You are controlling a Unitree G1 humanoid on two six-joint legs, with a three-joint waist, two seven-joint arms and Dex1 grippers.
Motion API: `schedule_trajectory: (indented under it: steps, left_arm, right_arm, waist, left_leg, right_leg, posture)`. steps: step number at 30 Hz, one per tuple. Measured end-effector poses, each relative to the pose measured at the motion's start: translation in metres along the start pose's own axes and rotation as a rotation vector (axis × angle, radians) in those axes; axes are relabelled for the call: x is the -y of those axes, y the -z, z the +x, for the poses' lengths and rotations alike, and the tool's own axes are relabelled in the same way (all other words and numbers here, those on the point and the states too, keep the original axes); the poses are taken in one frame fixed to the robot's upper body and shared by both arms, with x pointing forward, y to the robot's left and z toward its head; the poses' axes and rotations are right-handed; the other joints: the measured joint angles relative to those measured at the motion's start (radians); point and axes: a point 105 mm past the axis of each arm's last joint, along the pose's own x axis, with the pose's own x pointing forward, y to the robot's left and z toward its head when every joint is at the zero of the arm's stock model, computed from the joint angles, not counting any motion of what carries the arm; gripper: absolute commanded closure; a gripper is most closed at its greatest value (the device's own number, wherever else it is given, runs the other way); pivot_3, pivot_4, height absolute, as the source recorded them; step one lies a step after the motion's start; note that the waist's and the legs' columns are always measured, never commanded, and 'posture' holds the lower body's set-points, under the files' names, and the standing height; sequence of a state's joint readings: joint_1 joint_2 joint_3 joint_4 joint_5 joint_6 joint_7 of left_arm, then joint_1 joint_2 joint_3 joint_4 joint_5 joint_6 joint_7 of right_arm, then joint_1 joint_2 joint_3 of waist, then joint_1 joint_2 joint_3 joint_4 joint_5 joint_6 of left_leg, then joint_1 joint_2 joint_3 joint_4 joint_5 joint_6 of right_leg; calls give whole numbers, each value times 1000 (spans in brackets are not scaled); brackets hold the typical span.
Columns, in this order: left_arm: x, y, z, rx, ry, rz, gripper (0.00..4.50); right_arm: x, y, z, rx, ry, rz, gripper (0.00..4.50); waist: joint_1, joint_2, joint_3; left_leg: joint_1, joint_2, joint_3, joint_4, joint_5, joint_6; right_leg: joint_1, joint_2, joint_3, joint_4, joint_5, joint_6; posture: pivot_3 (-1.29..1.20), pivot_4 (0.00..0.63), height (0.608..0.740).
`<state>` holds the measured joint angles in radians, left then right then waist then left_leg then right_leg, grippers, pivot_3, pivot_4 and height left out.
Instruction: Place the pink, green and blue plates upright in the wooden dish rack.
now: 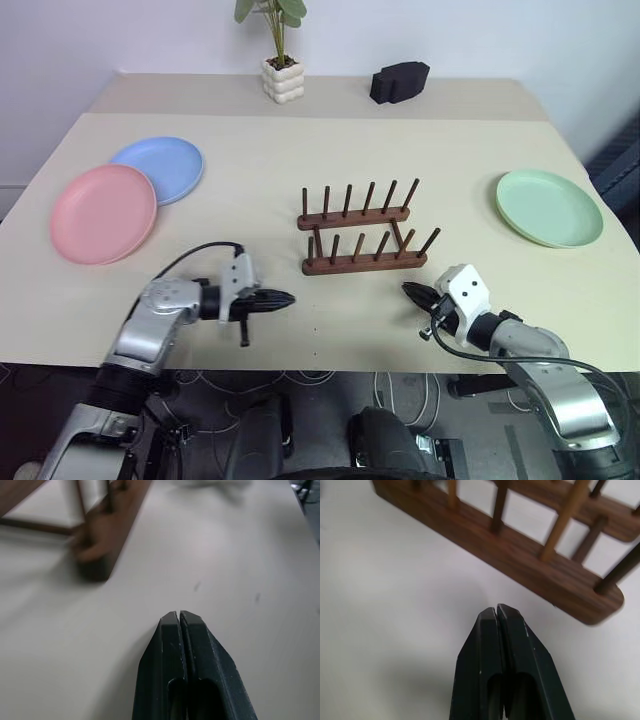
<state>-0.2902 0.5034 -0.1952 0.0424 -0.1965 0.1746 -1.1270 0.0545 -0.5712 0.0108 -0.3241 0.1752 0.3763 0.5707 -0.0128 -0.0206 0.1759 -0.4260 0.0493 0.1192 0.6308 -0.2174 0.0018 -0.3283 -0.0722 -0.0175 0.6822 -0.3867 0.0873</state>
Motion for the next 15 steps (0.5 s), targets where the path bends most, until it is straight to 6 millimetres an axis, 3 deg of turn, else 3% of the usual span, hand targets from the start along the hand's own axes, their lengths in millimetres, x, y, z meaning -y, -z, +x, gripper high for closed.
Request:
schedule_trajectory:
  steps: [6,15]
  left_arm:
    - [-26,-7,26,-4,-200,29,4467]
    - [-63,-6,23,21,-463,13,4467]
  right_arm:
    - [12,-5,18,-9,51,-97,4500]
    - [29,-11,41,9,109,-169,4500]
  waist:
    - [-5,0,-1]
    - [-7,0,-1]
  left_leg:
    - [3,0,0,1,0,1]
    - [7,0,0,0,1,-1]
  right_leg:
    - [3,1,0,1,1,0]
    - [6,1,0,1,2,0]
  posture:
    - [0,150,732]
    - [0,150,732]
